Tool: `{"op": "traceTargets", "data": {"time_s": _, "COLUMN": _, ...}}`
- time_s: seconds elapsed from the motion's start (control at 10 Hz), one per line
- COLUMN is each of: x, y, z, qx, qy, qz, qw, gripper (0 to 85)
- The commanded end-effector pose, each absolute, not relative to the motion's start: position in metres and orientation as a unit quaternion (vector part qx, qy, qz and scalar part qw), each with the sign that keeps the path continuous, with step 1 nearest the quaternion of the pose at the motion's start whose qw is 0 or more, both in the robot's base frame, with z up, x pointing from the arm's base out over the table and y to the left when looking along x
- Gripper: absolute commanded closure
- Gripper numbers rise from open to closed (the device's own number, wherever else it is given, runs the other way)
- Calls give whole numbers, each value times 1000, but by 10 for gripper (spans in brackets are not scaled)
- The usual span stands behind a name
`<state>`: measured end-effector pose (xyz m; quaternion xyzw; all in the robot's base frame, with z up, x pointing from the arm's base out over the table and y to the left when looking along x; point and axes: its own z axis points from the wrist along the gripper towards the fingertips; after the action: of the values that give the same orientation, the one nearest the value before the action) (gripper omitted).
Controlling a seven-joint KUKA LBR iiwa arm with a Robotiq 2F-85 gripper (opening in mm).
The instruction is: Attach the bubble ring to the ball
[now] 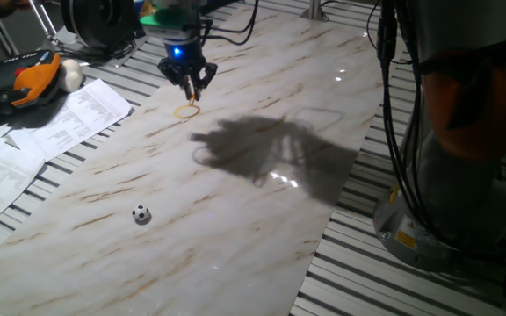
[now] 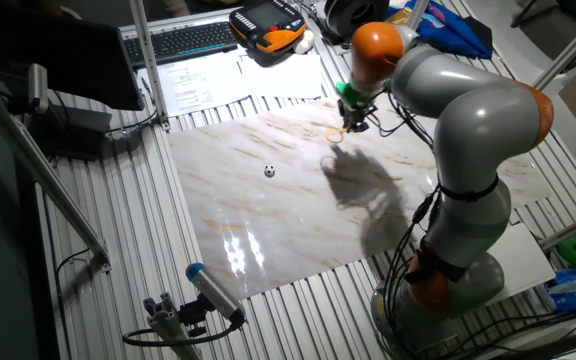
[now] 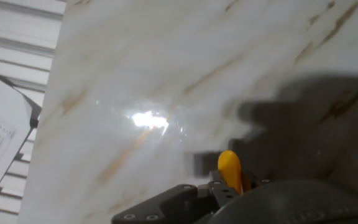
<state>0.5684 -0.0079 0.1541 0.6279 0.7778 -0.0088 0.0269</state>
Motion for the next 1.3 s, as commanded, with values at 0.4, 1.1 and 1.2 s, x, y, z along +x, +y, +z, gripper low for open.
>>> {"op": "traceTargets", "data": {"time_s": 0.4, "x": 575, "y": 51, "z": 152, "qx": 643, "qy": 765, "qz": -23, "qw": 29, "gripper": 850}}
{"op": "traceTargets", "data": {"time_s": 1.1, "x": 581, "y": 46, "z": 152, "qx": 588, "qy": 808, "qz": -13, "qw": 29, "gripper": 850}}
{"op": "traceTargets", "data": {"time_s": 1.2, "x": 581, "y": 46, "z": 152, "qx": 569, "qy": 822, "qz": -10, "qw": 30, "gripper": 850}}
